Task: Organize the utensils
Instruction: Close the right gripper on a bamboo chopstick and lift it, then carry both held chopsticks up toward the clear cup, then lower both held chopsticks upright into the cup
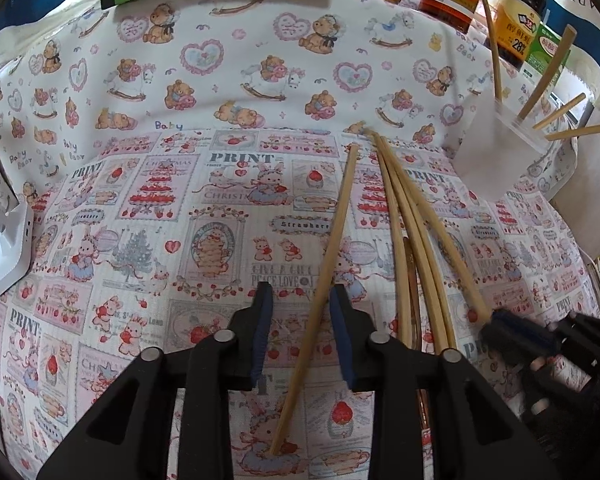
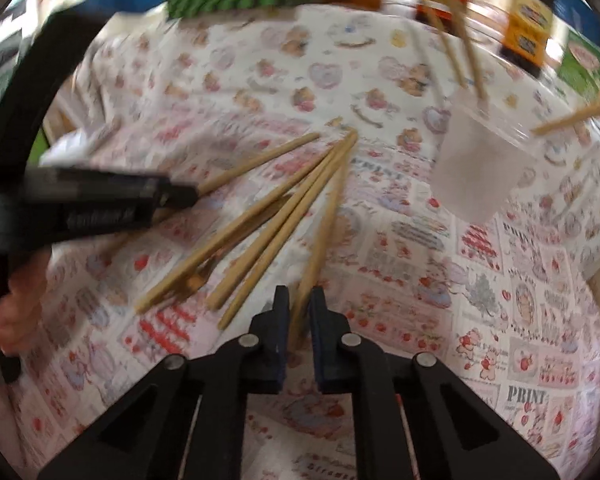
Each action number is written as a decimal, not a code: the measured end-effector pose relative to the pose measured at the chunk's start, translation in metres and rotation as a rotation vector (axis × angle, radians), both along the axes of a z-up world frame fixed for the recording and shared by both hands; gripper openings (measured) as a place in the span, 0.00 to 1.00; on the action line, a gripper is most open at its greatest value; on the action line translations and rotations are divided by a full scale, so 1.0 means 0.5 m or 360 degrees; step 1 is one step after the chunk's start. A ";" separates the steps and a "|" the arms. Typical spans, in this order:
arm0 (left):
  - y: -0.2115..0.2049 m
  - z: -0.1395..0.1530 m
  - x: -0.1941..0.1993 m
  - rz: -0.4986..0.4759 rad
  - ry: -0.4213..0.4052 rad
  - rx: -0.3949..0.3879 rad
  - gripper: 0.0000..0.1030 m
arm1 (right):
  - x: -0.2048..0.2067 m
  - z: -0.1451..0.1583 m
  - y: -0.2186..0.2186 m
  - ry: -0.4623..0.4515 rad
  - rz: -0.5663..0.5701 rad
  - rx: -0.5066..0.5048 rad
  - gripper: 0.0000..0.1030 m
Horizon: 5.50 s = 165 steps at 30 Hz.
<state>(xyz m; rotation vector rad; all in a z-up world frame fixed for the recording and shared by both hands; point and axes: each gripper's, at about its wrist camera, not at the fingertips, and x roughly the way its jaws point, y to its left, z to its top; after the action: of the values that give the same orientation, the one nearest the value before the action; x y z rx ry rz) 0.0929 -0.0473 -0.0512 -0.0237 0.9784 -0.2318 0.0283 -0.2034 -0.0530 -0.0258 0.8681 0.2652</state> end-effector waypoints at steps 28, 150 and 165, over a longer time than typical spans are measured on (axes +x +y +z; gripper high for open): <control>0.040 0.061 -0.021 -0.0116 0.0083 -0.0212 0.15 | -0.086 0.175 -0.129 -0.0713 -0.0346 0.0300 0.05; -0.217 0.497 -0.080 -0.0353 -0.1017 -0.0417 0.04 | 0.070 0.483 -0.246 -0.0581 -0.0221 0.0126 0.05; -0.264 0.472 0.053 -0.0268 -0.1087 -0.0587 0.04 | 0.152 0.458 -0.305 -0.0686 -0.0376 0.0254 0.05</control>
<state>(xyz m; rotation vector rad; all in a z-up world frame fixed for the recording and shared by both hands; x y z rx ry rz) 0.1196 -0.1795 0.1847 -0.1882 0.2480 -0.5329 0.1041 -0.3558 0.1758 0.1628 0.4142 0.0995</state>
